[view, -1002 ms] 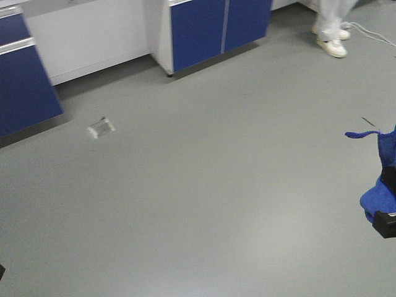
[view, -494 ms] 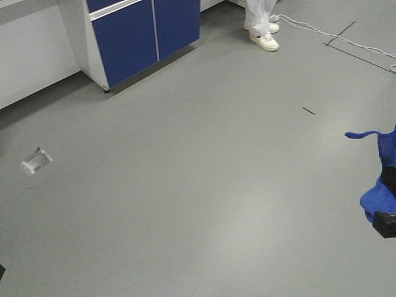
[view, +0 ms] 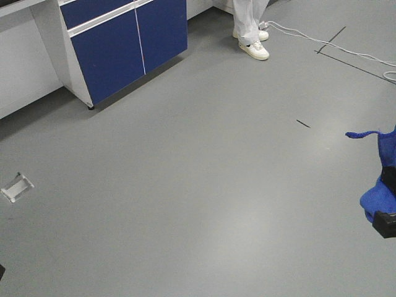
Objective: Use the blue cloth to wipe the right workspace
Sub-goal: 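Drive the base to the other bench holding the cloth in the right gripper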
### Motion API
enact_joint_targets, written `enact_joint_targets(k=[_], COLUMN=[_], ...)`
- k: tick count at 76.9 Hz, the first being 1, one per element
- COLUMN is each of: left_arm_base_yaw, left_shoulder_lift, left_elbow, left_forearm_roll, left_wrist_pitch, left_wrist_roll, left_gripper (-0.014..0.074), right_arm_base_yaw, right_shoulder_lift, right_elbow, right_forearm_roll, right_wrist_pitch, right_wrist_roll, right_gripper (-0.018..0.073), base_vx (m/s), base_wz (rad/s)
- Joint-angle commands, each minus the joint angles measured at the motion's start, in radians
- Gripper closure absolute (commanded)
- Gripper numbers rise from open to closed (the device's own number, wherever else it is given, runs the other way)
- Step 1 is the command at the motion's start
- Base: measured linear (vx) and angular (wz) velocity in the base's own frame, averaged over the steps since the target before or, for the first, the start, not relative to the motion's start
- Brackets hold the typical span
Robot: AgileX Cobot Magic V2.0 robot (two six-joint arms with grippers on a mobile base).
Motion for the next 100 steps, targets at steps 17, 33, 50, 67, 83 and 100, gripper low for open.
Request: enact_joint_targets(k=[17,33,50,67,83,100], left_arm_base_yaw=[0.001,0.001,0.001,0.001,0.001,0.001], left_shoulder_lift=[-0.008,-0.008,-0.008,-0.008,-0.008,-0.008], left_elbow=[-0.025,-0.025,-0.025,-0.025,-0.025,-0.025], left_forearm_roll=[-0.004,-0.004,-0.004,-0.004,-0.004,-0.004], left_wrist_pitch=[-0.084,-0.084,-0.084,-0.084,-0.084,-0.084], left_wrist_roll=[0.000,0.000,0.000,0.000,0.000,0.000], left_gripper=[0.0603,0.0603,0.0603,0.0603,0.0603,0.0603], right_arm_base_yaw=[-0.003,-0.003,-0.003,-0.003,-0.003,-0.003], right_shoulder_lift=[0.010,0.010,0.010,0.010,0.010,0.010], right_elbow=[-0.026,-0.026,-0.026,-0.026,-0.026,-0.026], right_forearm_roll=[-0.006,-0.006,-0.006,-0.004,-0.004,-0.005], right_wrist_pitch=[-0.074,-0.073,-0.073,-0.073,-0.073,-0.074], right_wrist_roll=[-0.008,-0.008,-0.008,-0.008,-0.008,-0.008], right_gripper=[0.0567,0.0567,0.0567,0.0567,0.0567,0.0567], base_vx=[0.33,0.36,0.39,0.39,0.39,0.40], base_wz=[0.09,0.12,0.13,0.19,0.32,0.51])
